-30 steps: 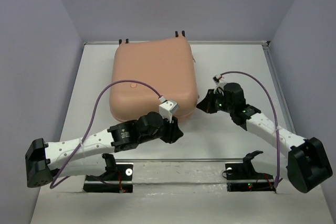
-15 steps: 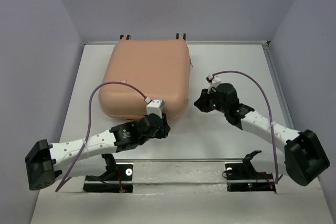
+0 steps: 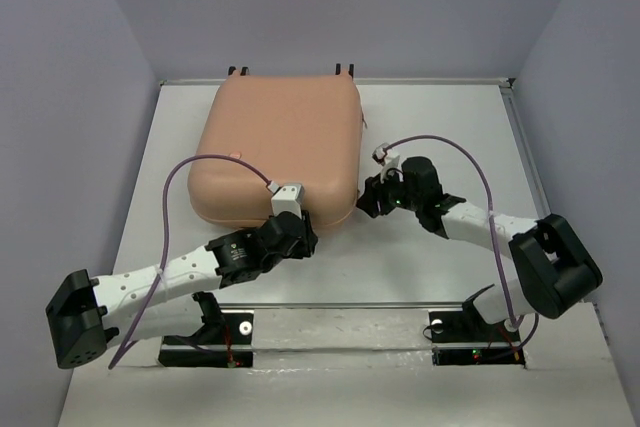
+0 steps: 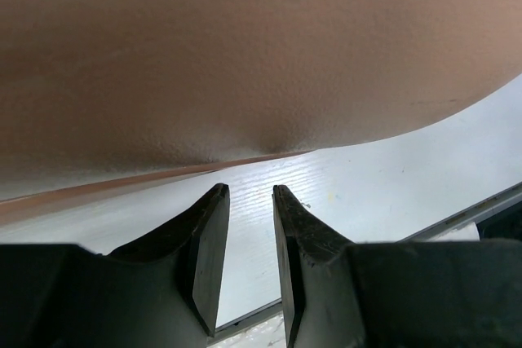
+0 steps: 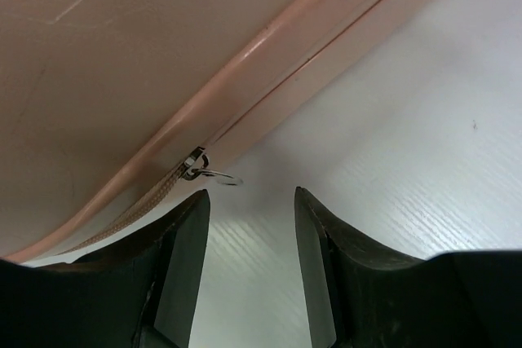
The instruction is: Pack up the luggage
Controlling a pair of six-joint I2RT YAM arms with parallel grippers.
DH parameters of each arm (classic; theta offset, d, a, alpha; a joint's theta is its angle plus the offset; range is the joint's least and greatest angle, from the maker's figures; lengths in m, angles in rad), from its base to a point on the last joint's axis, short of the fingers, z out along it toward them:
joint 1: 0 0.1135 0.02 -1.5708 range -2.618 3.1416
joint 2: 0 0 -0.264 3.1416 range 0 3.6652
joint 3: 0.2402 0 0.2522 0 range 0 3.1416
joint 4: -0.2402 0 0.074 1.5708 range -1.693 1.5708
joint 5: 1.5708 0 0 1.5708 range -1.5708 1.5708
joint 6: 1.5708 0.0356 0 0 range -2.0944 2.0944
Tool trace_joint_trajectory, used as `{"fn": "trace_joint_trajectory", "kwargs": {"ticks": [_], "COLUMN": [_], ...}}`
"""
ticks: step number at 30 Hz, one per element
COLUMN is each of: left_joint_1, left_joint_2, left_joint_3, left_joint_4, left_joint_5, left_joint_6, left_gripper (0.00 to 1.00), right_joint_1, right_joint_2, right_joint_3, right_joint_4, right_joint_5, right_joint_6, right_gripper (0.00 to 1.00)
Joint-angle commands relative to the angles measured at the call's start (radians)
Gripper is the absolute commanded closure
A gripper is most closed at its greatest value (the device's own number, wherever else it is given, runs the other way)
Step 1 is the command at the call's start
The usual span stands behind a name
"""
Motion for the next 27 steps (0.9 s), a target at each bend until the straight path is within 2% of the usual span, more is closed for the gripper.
{"fn": "trace_joint_trajectory", "kwargs": {"ticks": [1, 7, 19, 22, 24, 27], "left_joint_1": [0.001, 0.003, 0.004, 0.007, 0.015, 0.024], "left_joint_2": [-0.02, -0.02, -0.003, 0.01, 0.018, 0.03], "left_joint_3": [0.004, 0.006, 0.036, 0.049, 0.061, 0.079], "left_joint_4": [-0.004, -0.023, -0.013, -0.001, 0.014, 0.023], "left_joint_5": [-0.047, -0.056, -0.098, -0.109, -0.11, -0.113], "left_joint_6": [0.001, -0.008, 0.007, 0.018, 0.028, 0.044], "left_gripper": [0.61, 0.61, 0.62, 0.62, 0.62, 0.62], "right_joint_1": [-0.005, -0.036, -0.045, -0.045, -0.045, -0.045], "right_joint_2": [-0.009, -0.008, 0.056, 0.069, 0.067, 0.043], "right_joint_3": [-0.012, -0.024, -0.044, -0.055, -0.072, -0.112], "right_joint_4": [0.207, 0.251, 0.417, 0.461, 0.496, 0.544], "right_joint_5": [-0.068, -0.165, -0.272, -0.282, -0.276, -0.245], "right_joint_6": [-0.111, -0.139, -0.024, 0.008, 0.03, 0.076], "right_gripper": [0.49, 0.51, 0.67, 0.77, 0.89, 0.93]}}
